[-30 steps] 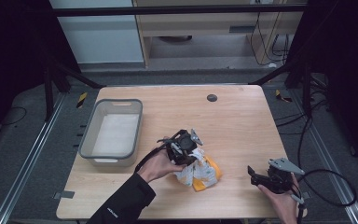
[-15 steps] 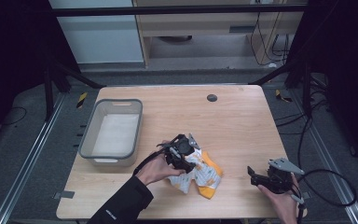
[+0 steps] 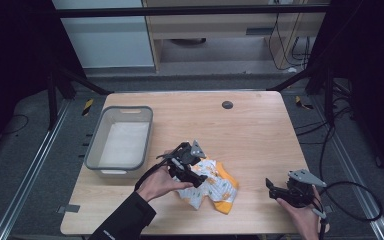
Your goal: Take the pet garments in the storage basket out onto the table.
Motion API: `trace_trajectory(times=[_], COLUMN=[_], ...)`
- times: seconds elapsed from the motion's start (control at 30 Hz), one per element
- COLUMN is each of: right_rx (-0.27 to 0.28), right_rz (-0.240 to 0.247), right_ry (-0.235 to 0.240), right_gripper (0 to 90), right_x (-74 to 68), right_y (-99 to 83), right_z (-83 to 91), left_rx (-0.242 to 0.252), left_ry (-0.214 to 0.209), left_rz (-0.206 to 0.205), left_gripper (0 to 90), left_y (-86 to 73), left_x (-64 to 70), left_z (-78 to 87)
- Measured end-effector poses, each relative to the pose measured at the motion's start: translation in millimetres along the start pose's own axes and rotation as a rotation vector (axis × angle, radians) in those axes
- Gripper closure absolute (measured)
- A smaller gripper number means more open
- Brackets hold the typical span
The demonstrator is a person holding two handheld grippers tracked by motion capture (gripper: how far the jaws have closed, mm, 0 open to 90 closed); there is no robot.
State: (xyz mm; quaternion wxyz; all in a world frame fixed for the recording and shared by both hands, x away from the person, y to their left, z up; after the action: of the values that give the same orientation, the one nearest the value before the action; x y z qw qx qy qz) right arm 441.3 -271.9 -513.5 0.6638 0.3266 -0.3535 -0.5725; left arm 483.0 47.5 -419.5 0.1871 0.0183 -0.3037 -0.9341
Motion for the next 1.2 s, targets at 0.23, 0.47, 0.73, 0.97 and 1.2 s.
trace_trajectory(times=[0.23, 0.47, 0.73, 0.97, 1.2], right_rx=[-0.004, -0.007, -0.006, -0.004, 0.001], right_rz=[-0.007, -0.005, -0.004, -0.004, -0.007], right_ry=[-0.002, 0.0, -0.001, -0.001, -0.004], right_gripper=[9.8, 9.8, 9.6, 9.6, 9.5], right_x=[0.3, 0.1, 0.5, 0.2, -0.1], right_y=[-0.4, -0.9, -1.4, -1.4, -0.8], right_z=[0.0, -0.1, -0.4, 0.1, 1.2], left_rx=[0.096, 0.193, 0.294, 0.377, 0.427], left_ry=[0.044, 0.079, 0.136, 0.204, 0.249], left_rz=[0.026, 0.07, 0.109, 0.145, 0.184], left_gripper=[23.9, 24.5, 25.8, 28.0, 31.0], left_y=[-6.7, -20.8, -44.4, -68.1, -97.6], left_x=[-1.1, -1.1, 0.6, 1.6, -0.6], left_z=[18.5, 32.4, 43.6, 54.7, 62.9])
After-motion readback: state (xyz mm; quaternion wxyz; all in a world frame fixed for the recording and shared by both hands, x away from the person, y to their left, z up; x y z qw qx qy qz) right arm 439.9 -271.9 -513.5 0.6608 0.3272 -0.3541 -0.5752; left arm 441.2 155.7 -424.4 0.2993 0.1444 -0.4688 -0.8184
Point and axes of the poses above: each handheld gripper's, and its own axes: z roughly backward along the jaws, y roughly out of its top, x roughly to its right, the point moved 4 cm from there along -z, roughly forward along the jaws, and after that the axes turned 11 degrees about -y, right-handed, at the moved point
